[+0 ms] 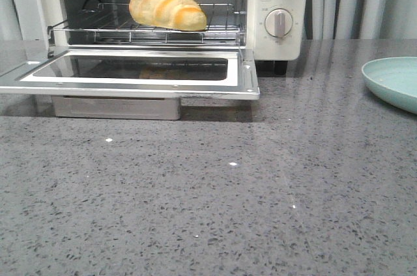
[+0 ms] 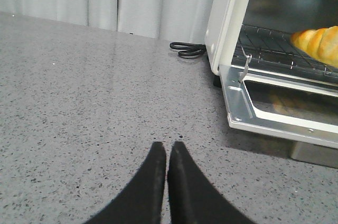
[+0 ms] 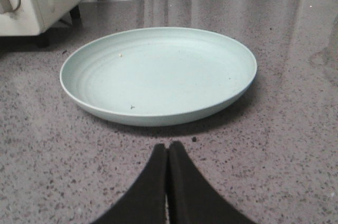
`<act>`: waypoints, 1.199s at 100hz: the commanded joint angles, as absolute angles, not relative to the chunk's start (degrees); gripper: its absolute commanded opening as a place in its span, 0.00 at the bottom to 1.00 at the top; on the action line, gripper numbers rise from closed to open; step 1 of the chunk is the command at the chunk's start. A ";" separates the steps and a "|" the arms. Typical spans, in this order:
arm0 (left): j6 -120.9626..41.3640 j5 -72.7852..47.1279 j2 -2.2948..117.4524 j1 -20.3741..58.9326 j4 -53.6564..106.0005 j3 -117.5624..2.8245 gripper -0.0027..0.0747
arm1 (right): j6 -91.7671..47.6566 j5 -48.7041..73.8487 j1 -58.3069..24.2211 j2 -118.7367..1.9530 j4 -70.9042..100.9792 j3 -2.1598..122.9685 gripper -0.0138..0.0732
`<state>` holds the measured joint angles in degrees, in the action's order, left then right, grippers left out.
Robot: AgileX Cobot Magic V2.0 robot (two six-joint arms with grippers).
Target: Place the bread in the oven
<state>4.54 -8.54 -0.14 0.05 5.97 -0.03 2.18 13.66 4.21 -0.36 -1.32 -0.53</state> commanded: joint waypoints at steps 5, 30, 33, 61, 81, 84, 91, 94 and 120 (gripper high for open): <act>4.90 -3.93 -1.70 -0.04 6.53 -0.96 0.01 | 0.56 11.33 4.53 -0.87 -1.22 -2.03 0.08; 4.90 -3.93 -1.70 -0.04 6.53 -0.96 0.01 | 0.56 15.63 4.53 -0.87 -1.22 -2.03 0.08; 4.90 -3.93 -1.70 -0.04 6.53 -0.96 0.01 | 0.56 16.23 4.53 -0.87 -1.22 -2.03 0.08; 4.90 -3.93 -1.70 -0.04 6.53 -0.96 0.01 | 0.56 16.88 4.53 -0.87 -1.22 -2.03 0.08; 4.90 -3.93 -1.70 -0.04 6.53 -0.96 0.01 | 0.56 16.88 4.53 -0.87 -1.22 -2.03 0.08; 4.90 -3.93 -1.70 -0.04 6.53 -0.96 0.01 | 0.56 16.88 4.53 -0.87 -1.22 -2.03 0.08; 4.90 -3.93 -1.70 -0.04 6.53 -0.96 0.01 | 0.56 16.88 4.53 -0.87 -1.22 -2.03 0.08; 4.90 -3.93 -1.70 -0.04 6.53 -0.96 0.01 | 0.56 16.88 4.53 -0.87 -1.22 -2.03 0.08; 4.90 -3.93 -1.70 -0.04 6.53 -0.96 0.01 | 0.56 16.88 4.53 -0.87 -1.22 -2.03 0.08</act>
<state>4.54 -8.54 -0.14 0.05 5.97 -0.03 1.08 18.92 4.21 -0.36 -1.21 -0.53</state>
